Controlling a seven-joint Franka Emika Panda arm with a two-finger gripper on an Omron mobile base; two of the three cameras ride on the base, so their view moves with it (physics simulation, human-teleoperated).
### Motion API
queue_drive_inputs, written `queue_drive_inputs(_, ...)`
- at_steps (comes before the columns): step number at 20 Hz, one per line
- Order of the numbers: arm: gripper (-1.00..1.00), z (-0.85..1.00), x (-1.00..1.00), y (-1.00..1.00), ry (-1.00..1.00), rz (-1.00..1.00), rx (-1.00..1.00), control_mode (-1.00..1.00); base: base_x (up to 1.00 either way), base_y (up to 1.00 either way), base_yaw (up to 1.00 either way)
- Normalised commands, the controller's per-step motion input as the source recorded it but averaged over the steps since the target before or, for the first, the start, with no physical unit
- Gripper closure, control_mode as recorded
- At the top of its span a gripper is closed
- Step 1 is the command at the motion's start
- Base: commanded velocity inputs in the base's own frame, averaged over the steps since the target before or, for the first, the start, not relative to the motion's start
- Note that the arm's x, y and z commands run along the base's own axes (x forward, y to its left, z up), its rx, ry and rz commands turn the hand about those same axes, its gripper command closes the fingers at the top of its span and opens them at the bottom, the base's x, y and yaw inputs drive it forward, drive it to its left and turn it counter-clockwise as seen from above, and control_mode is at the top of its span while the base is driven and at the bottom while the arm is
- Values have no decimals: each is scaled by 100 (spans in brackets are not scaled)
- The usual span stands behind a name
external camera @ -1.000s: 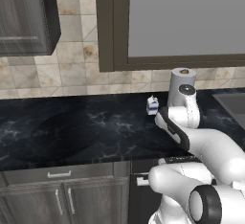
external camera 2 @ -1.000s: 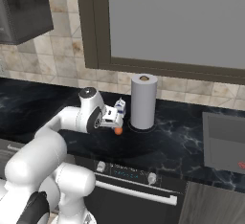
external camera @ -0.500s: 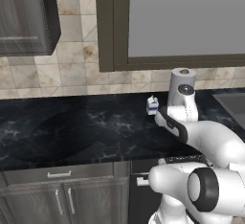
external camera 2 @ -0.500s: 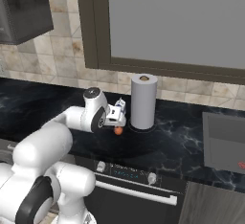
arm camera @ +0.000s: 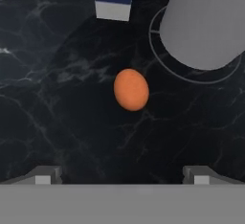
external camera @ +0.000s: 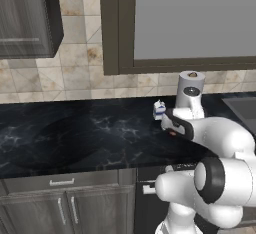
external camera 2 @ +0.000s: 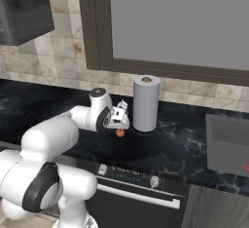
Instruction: Gather the eggs and milk located in the vicinity of the sink area and place them right next to the bowl.
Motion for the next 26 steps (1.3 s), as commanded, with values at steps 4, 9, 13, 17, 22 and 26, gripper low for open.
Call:
queue_drive_inputs(4,-100,-15,21,-1,8,6,0,-100,0,0,0)
queue_drive_inputs(9,-100,-9,22,-7,1,8,0,-100,0,0,0)
queue_drive_inputs(13,-100,-12,17,-6,0,7,0,-100,0,0,0)
queue_drive_inputs(17,-100,-14,9,0,0,3,0,-100,0,0,0)
queue_drive_inputs(22,-100,-12,14,0,0,0,0,-100,0,0,0)
queue_drive_inputs(26,-100,-10,16,0,0,0,0,-100,0,0,0)
